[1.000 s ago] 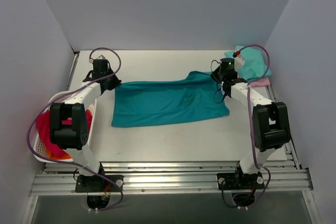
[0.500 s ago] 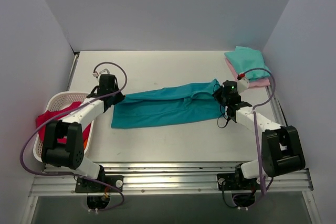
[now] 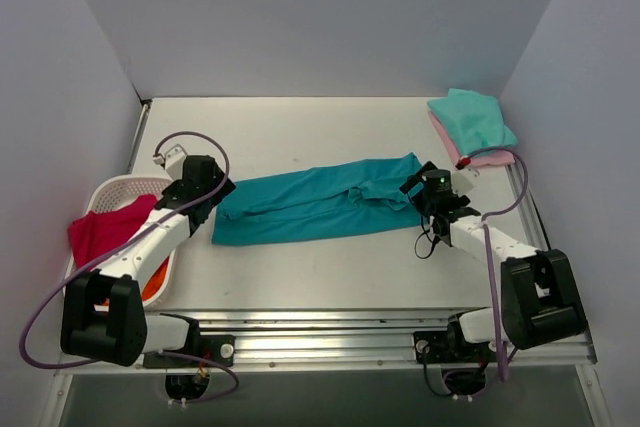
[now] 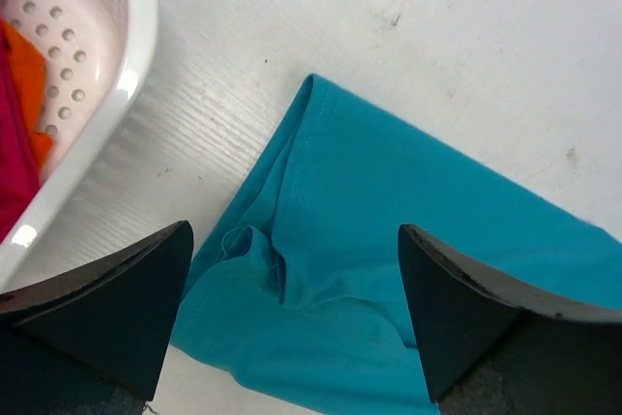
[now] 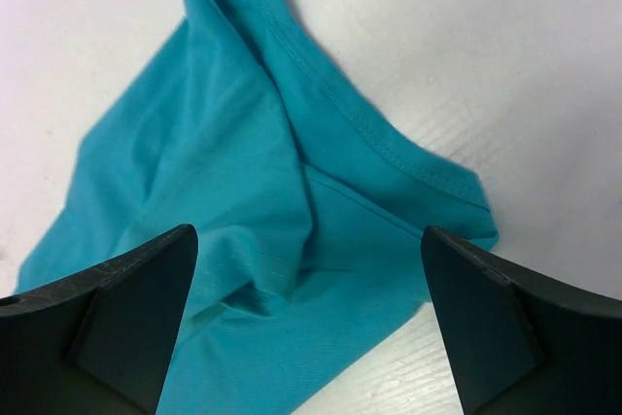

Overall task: Fold and stack the t-shirts
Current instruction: Fold the other side of the tshirt into a rectangle

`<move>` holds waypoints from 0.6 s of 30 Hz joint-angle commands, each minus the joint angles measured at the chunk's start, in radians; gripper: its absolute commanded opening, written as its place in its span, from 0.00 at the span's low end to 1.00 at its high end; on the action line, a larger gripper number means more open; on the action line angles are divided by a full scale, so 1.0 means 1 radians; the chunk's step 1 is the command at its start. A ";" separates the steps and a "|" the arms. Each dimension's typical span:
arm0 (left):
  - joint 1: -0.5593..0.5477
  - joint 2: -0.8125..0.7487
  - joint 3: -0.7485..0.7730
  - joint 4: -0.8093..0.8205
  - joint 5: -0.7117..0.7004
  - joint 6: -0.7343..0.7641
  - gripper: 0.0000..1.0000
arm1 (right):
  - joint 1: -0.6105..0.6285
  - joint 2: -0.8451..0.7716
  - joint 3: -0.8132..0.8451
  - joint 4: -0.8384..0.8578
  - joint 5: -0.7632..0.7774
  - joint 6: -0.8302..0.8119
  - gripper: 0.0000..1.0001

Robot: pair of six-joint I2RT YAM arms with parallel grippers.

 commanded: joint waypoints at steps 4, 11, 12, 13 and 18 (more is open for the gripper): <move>0.003 -0.046 0.048 0.001 -0.043 0.027 0.94 | 0.008 -0.088 0.056 -0.033 0.067 0.008 0.94; 0.003 0.057 0.062 0.071 -0.012 0.053 0.93 | 0.008 -0.080 0.028 -0.016 0.067 0.008 0.94; 0.003 0.077 0.068 0.079 -0.009 0.053 0.93 | 0.008 -0.077 0.024 -0.011 0.067 0.010 0.94; 0.003 0.097 0.075 0.093 -0.004 0.056 0.92 | 0.008 -0.076 0.011 -0.007 0.068 0.013 0.94; 0.003 0.247 0.144 0.151 0.039 0.076 0.87 | 0.009 -0.059 -0.033 0.042 0.068 0.025 0.94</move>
